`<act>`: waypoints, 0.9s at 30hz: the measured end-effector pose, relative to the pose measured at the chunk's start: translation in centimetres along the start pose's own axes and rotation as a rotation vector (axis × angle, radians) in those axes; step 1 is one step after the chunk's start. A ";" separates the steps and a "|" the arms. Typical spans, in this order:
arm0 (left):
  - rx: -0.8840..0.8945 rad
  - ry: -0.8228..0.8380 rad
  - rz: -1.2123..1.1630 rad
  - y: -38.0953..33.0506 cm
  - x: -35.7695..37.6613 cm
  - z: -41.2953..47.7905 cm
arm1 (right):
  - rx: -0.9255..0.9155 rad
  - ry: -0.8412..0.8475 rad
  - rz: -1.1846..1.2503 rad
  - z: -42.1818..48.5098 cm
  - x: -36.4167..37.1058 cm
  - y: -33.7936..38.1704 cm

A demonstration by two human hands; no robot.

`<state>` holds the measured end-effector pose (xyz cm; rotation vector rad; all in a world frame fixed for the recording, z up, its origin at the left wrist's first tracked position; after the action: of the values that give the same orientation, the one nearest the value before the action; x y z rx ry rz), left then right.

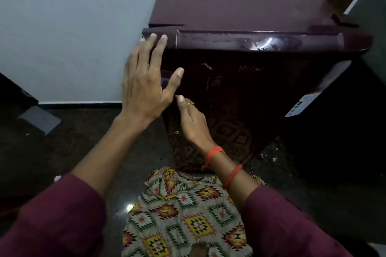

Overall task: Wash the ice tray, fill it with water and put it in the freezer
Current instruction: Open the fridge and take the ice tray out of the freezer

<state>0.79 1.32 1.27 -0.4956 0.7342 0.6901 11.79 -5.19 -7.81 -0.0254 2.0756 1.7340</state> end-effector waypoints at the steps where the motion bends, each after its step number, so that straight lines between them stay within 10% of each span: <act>1: 0.009 -0.016 -0.004 0.4 0.0 0.5 | -0.004 -0.013 0.015 0.1 0.2 0.2; 27: -0.031 0.152 -0.003 3.0 2.0 4.2 | 0.163 -0.016 0.054 2.3 2.0 2.4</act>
<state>1.56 6.73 1.95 -0.5820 0.8659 0.6673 9.99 -2.02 -6.52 0.0940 2.2173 1.5840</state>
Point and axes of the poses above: each hand's wrist, its own z-axis towards the middle knuckle, its own x-axis out of the palm, y = z × x, the point moved 2 cm from there along z, towards the middle knuckle, and after that the axes turned 3 degrees about x, right-handed, at the moved point
